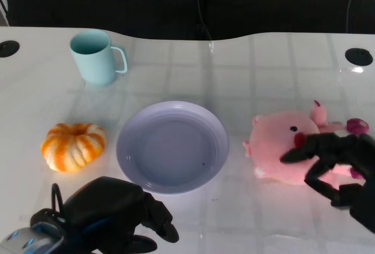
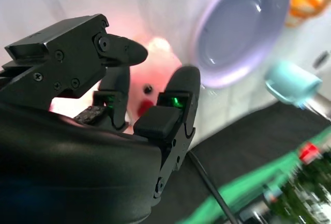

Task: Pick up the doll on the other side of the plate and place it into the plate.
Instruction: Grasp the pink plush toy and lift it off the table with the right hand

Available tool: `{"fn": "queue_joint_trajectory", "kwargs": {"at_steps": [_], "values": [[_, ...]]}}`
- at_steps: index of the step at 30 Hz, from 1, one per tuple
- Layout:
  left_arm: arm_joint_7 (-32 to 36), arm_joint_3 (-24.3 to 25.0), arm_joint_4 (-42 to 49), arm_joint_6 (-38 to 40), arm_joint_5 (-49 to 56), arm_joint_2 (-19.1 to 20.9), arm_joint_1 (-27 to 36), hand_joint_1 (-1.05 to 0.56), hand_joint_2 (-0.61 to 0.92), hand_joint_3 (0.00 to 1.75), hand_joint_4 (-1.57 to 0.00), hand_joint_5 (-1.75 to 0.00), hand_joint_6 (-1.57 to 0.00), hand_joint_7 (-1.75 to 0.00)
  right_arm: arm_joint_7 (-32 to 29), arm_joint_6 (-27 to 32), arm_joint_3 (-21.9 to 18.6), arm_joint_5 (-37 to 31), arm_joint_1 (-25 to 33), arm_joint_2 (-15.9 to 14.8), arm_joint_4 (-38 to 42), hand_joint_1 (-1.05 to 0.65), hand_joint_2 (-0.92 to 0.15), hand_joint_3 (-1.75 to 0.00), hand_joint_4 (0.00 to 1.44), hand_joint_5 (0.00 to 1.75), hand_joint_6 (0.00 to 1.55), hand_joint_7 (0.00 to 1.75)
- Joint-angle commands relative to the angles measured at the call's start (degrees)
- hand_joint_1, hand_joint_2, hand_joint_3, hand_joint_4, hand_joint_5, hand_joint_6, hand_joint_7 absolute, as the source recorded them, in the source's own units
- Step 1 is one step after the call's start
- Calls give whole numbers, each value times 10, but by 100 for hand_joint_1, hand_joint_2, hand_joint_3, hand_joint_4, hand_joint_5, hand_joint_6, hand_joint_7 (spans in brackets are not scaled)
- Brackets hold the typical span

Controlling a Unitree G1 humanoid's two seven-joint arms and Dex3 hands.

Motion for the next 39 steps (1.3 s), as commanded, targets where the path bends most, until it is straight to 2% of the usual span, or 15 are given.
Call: {"fn": "queue_joint_trajectory", "kwargs": {"at_steps": [1, 4, 8, 9, 13, 18, 27, 33, 39], "values": [[2, 4, 4, -10, -1, 11, -2, -25, 92, 26, -78, -119, -108, -1, -32, -15, -11, -27, 4, -3, 3, -23, -78, -33, 36, 56, 53, 8], [0, 5, 5, -8, 0, 10, -1, -26, 92, 26, -78, -119, -108, -1, -42, -7, -13, -45, 5, -5, -3, -29, -89, -14, 17, 60, 42, 1], [1, 5, 4, -10, 3, 11, 0, -26, 92, 26, -77, -119, -108, -1, -69, -5, -14, -86, 7, -7, -5, -34, -91, -8, 2, 54, 28, 0], [1, 5, 4, -10, 3, 11, 0, -25, 92, 26, -78, -119, -108, -1, -78, 6, -11, -110, 8, -9, -10, -38, -91, -6, 1, 44, 24, 0], [-6, 4, 1, -4, 2, 10, -1, -26, 92, 27, -77, -119, -108, 0, -89, 42, -4, -174, 8, -12, -25, -47, -90, -3, 0, 30, 18, 0], [-3, 0, -1, 1, 5, 5, -1, -26, 92, 27, -77, -119, -108, -1, -59, 114, 9, -239, 5, -19, -45, -57, -88, 0, 0, 13, 12, 0], [-2, -5, -5, 4, 7, 2, 0, -26, 92, 27, -78, -118, -108, -1, 0, 198, 46, -309, -22, -25, -50, -65, -85, 0, 0, 9, 13, 1], [-7, -7, -9, 11, 11, 1, -1, -26, 92, 28, -77, -118, -108, 0, 25, 233, 66, -328, -54, -30, -1, -66, -86, 0, 1, 12, 16, 2], [-4, -12, -4, 11, 12, -1, -3, -27, 92, 29, -75, -119, -107, 0, 15, 220, 82, -317, -104, -32, 98, -65, -87, -1, 1, 14, 16, 1]]}}
